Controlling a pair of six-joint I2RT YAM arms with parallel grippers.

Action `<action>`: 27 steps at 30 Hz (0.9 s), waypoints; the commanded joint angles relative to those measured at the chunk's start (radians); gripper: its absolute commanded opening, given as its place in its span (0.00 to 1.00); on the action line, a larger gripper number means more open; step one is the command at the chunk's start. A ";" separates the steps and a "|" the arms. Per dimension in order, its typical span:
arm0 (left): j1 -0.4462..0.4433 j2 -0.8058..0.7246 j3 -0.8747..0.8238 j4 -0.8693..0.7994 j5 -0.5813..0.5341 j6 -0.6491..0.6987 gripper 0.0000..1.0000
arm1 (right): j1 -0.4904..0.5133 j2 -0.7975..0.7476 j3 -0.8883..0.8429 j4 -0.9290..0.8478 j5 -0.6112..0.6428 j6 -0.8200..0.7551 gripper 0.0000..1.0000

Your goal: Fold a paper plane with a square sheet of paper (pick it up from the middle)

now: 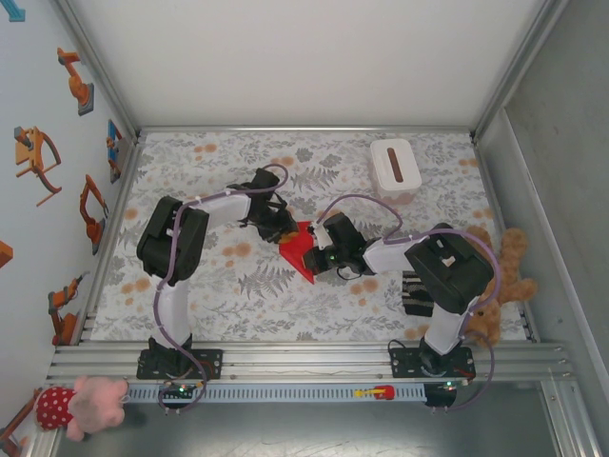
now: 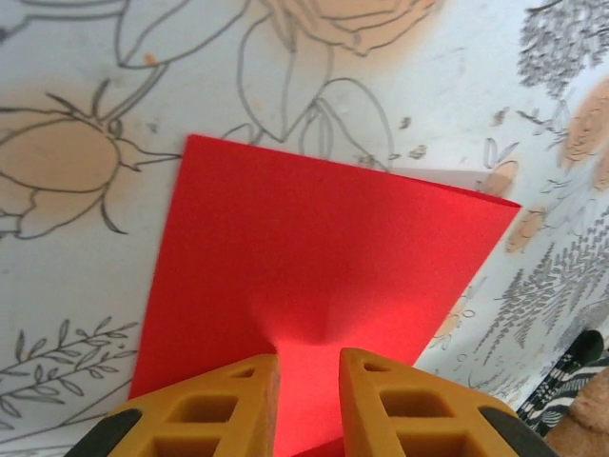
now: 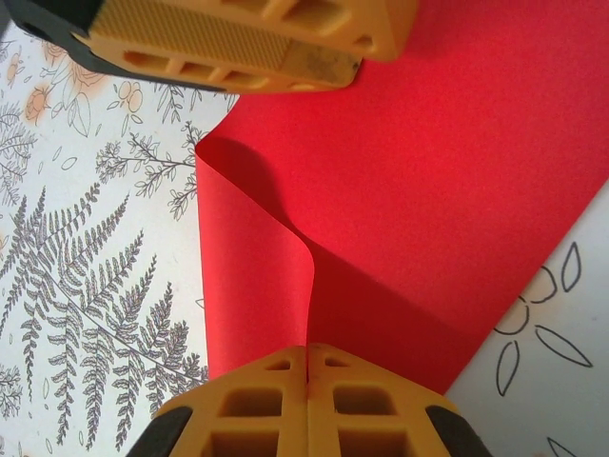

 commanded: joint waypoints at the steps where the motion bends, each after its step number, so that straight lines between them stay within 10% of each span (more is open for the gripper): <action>1: 0.003 0.034 0.018 -0.039 -0.015 0.027 0.24 | -0.008 0.014 0.024 -0.025 0.010 0.006 0.00; 27: -0.003 0.064 0.011 -0.062 -0.009 0.048 0.21 | -0.011 0.019 0.046 -0.071 0.034 0.008 0.00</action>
